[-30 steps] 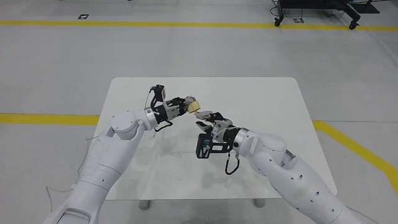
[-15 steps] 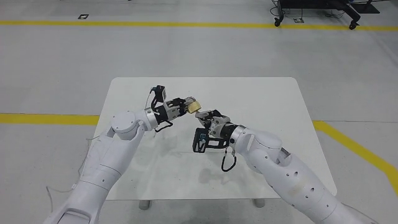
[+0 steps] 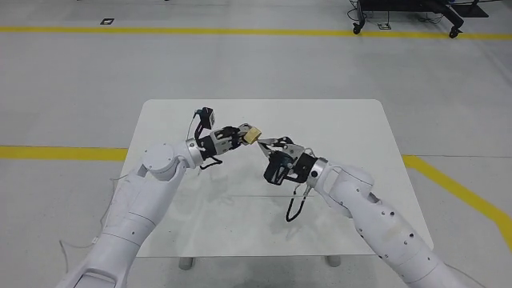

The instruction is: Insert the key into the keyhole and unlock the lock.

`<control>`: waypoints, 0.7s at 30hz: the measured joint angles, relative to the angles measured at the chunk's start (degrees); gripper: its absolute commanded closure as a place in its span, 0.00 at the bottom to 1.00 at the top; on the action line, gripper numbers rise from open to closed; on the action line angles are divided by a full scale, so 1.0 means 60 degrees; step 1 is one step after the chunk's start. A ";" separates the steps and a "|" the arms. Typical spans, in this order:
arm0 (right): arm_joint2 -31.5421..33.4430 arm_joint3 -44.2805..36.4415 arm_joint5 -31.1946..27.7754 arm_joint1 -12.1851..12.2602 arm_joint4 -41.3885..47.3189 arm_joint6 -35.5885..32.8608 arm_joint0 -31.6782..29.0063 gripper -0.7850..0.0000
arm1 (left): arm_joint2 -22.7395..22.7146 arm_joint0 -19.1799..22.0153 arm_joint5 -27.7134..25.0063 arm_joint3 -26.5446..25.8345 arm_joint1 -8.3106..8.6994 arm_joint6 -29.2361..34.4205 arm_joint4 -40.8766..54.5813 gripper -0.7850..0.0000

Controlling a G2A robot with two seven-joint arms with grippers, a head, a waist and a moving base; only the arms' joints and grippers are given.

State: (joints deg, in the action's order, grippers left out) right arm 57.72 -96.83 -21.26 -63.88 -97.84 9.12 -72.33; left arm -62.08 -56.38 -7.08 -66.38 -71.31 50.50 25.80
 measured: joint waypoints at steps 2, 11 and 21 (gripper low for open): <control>0.0148 0.0217 -0.0340 0.0004 0.0565 0.0448 -0.0011 1.00 | -0.0023 -0.0046 -0.0193 -0.0066 0.0011 -0.0054 -0.0128 1.00; 0.0437 0.1115 -0.1165 -0.0018 0.1925 0.1537 0.0057 1.00 | -0.0113 -0.0291 -0.0770 -0.0401 0.0050 -0.0377 -0.0592 1.00; 0.0534 0.1341 -0.1502 0.0008 0.1677 0.2008 0.0077 0.00 | -0.0208 -0.0307 -0.0242 -0.0336 0.0039 -0.0542 -0.0288 1.00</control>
State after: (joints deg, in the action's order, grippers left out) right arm 60.92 -88.78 -30.27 -63.84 -87.78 21.16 -71.87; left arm -63.33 -58.22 -8.53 -68.40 -71.07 47.24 24.07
